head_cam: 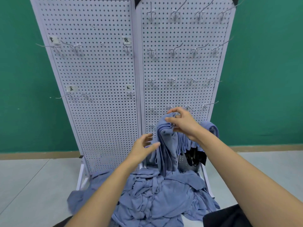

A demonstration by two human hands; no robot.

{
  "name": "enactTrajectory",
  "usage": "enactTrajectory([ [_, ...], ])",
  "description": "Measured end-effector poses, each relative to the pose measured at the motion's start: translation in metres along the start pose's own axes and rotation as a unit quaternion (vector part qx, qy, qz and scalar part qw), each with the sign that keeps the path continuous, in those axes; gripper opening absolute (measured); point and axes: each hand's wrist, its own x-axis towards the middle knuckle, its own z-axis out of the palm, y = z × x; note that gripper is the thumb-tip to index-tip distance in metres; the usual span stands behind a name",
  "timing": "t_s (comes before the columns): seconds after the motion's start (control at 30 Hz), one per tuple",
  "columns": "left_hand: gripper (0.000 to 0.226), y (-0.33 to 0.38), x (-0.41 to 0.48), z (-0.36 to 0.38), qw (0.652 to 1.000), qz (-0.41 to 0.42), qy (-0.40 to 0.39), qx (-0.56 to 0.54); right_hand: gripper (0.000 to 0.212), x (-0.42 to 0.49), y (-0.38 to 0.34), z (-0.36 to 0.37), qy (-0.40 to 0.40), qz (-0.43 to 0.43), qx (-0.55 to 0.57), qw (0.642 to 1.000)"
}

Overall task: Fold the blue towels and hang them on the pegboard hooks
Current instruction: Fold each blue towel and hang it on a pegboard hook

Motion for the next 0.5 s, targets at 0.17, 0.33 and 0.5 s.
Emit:
enactTrajectory([
  [0.17,0.070,0.005,0.002,0.043,0.999,0.019,0.011,-0.023,0.016,0.004,-0.006,0.003,0.019,0.001,0.048,0.999],
  [0.33,0.026,0.000,0.015,0.050,0.987,0.052,0.152,0.011,0.013,0.010,-0.007,-0.008,0.052,0.012,0.193,0.980],
  [0.5,0.018,-0.002,0.026,0.012,0.971,0.073,0.213,0.077,0.007,0.015,0.034,-0.032,0.081,0.075,0.189,0.976],
])
